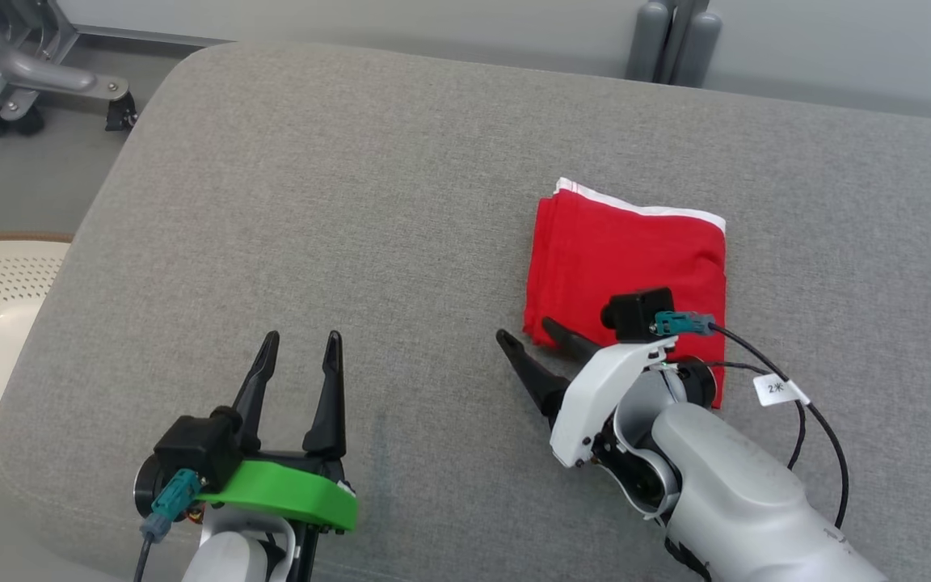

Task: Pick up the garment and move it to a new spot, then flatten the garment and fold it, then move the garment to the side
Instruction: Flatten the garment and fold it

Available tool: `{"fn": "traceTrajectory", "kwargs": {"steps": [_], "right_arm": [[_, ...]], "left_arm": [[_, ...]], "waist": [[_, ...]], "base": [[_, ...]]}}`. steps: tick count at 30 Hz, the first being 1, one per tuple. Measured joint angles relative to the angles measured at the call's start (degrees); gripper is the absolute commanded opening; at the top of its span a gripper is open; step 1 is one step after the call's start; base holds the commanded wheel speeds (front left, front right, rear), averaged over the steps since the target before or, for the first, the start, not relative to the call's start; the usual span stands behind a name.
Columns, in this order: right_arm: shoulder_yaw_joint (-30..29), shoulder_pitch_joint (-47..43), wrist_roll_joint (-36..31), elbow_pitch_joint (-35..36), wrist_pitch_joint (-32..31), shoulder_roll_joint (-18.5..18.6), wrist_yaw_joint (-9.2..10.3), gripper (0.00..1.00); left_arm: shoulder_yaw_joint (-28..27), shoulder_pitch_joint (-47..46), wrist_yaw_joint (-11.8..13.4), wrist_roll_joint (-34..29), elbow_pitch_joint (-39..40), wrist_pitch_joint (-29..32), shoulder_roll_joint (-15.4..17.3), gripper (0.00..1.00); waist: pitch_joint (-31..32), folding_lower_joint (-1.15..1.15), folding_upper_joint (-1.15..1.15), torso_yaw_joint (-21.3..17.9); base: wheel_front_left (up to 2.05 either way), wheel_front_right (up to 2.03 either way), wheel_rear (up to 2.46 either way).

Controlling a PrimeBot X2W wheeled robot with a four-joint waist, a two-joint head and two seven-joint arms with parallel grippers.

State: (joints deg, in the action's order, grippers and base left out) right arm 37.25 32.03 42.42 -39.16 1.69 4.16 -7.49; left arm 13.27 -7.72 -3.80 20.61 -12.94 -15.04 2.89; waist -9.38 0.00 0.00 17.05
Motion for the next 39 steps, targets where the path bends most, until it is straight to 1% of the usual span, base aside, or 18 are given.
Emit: {"fn": "traceTrajectory", "kwargs": {"steps": [4, 7, 11, 14, 15, 17, 19, 20, 23, 26, 29, 32, 39], "right_arm": [[-0.4, 1.6, 0.8, 3.0, 2.1, 1.6, 0.00, 1.00], [-1.0, 2.7, -0.6, 5.7, 4.7, 4.2, 0.00, 1.00], [-3.0, 3.4, -7.9, 8.1, 9.9, 8.5, 0.00, 1.00], [-7.2, 2.9, -14.2, 9.8, 12.1, 11.3, 0.00, 1.00], [-9.4, 2.1, -16.8, 10.7, 12.6, 12.2, -0.01, 1.00], [-14.1, -0.3, -20.8, 12.5, 13.1, 12.6, 0.00, 1.00], [-18.9, -3.4, -26.0, 15.7, 13.1, 12.3, -0.01, 1.00], [-21.1, -4.8, -27.6, 17.7, 13.2, 11.7, 0.00, 1.00], [-27.9, -10.1, -33.2, 24.3, 13.3, 9.0, 0.00, 1.00], [-32.5, -15.1, -35.9, 28.6, 13.3, 5.8, 0.00, 1.00], [-35.4, -18.1, -37.5, 31.6, 13.3, 3.4, 0.00, 1.00], [-36.8, -20.3, -38.2, 33.0, 13.3, 1.7, 0.00, 1.00], [-37.7, -21.7, -38.7, 34.2, 13.3, 0.2, 0.00, 1.00]], "left_arm": [[-0.4, -0.5, 0.0, -0.1, 0.5, 0.0, 0.0, 1.00], [-1.1, -1.2, 0.0, -0.3, 1.6, 0.0, 0.0, 1.00], [-2.2, -2.3, -0.2, -0.7, 3.3, 0.0, 0.0, 1.00], [-2.8, -3.0, -0.3, -1.1, 4.9, 0.0, 0.0, 1.00], [-3.0, -3.3, -0.5, -1.2, 5.4, 0.0, 0.0, 1.00], [-3.4, -3.5, -0.7, -1.4, 6.4, 0.0, 0.0, 1.00], [-3.9, -3.8, -0.8, -1.5, 7.3, 0.0, -0.1, 1.00], [-4.1, -3.8, -0.8, -1.6, 7.4, 0.0, 0.0, 1.00], [-4.5, -3.8, -1.2, -2.2, 8.0, 0.0, -0.1, 1.00], [-5.1, -3.6, -1.3, -2.6, 7.9, 0.0, -0.1, 1.00], [-5.4, -3.1, -1.3, -2.9, 7.6, 0.0, -0.1, 1.00], [-5.7, -2.1, -1.3, -3.6, 7.3, 0.0, -0.1, 1.00], [-5.7, -1.0, -1.3, -3.5, 7.6, 0.0, -0.1, 1.00]], "waist": [[0.0, 0.00, 0.00, -1.5], [0.0, 0.00, 0.00, -3.0], [-0.1, 0.00, 0.00, -5.5], [-0.2, 0.00, 0.00, -7.4], [-0.2, 0.00, 0.00, -8.1], [-0.4, 0.00, 0.00, -9.3], [-0.5, 0.00, 0.00, -10.5], [-0.6, 0.00, 0.00, -11.1], [-1.0, 0.00, 0.00, -12.8], [-1.3, 0.00, 0.00, -14.2], [-1.5, 0.00, 0.00, -15.2], [-1.6, 0.00, 0.00, -16.0], [-1.9, 0.00, 0.00, -16.7]], "base": [[0.00, 0.00, 0.00], [0.00, 0.00, 0.00], [0.00, 0.00, 0.00], [0.00, 0.00, 0.00], [0.00, 0.00, 0.00], [0.00, 0.00, 0.00], [0.00, 0.00, 0.00], [0.00, 0.00, 0.00], [0.00, 0.00, 0.00], [0.00, 0.00, 0.00], [0.00, 0.00, 0.00], [0.00, 0.00, 0.00], [0.00, 0.00, 0.00]]}}
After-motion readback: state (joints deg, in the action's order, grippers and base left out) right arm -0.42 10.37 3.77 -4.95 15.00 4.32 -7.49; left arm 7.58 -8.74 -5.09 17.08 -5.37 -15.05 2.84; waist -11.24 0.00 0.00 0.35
